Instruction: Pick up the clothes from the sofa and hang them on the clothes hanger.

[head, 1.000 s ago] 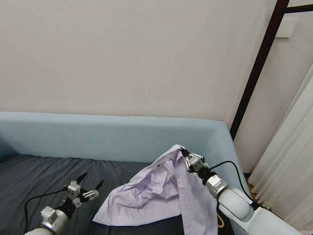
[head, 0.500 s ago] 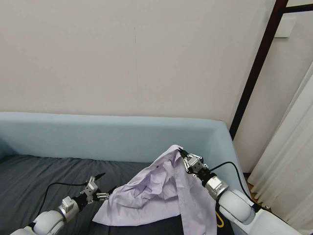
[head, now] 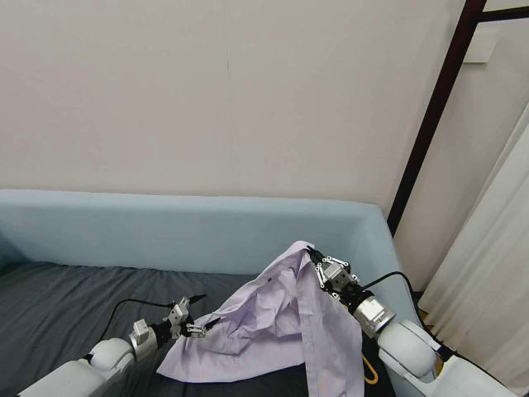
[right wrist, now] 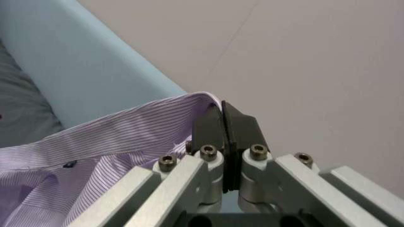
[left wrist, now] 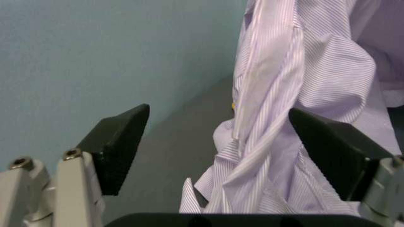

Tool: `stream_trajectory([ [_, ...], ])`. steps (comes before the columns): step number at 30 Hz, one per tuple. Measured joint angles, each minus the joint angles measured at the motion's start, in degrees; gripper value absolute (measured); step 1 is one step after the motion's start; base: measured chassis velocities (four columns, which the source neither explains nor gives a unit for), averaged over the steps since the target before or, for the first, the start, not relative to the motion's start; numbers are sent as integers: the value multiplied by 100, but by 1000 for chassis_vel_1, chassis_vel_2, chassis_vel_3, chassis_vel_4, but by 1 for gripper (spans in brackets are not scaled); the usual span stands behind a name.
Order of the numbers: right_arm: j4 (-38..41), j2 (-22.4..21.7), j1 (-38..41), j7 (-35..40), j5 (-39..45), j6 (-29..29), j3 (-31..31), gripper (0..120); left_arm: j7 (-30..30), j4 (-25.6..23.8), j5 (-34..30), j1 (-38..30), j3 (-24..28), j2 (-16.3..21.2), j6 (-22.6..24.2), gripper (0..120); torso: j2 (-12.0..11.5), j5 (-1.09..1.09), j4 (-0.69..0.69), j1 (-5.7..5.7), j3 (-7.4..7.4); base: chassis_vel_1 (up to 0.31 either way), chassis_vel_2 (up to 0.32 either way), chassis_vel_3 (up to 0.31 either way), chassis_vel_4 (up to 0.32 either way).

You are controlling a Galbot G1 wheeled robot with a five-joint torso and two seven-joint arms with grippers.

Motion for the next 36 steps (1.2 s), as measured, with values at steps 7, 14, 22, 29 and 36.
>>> stream_trajectory([
  [7, 32, -46, -16, -7, -39, 15, 8, 0, 362, 359, -278, -166, 81, -196, 20, 79, 0, 0, 1, 0, 0, 0, 0, 0, 0],
  [14, 50, -48, -22, -16, -75, 30, 1, 0, 452, 523, -284, -202, 91, -294, 28, 68, 0, 0, 2, 0, 0, 0, 0, 0, 0],
  [22, 86, -98, -27, -27, -94, 53, -45, 0, 545, 804, -190, -311, 76, -562, 30, 50, 0, 0, 0, 0, 0, 0, 0, 0, 0],
  [29, 136, -143, -15, -21, -14, 53, -45, 0, 765, 1219, -9, -496, 152, -835, 13, 20, 0, 0, 2, 0, 0, 0, 0, 0, 0],
  [36, 218, -145, -20, 0, 55, 37, -30, 0, 951, 1698, 153, -699, 198, -1269, -100, 0, 0, 0, 0, 0, 0, 0, 0, 0, 0],
])
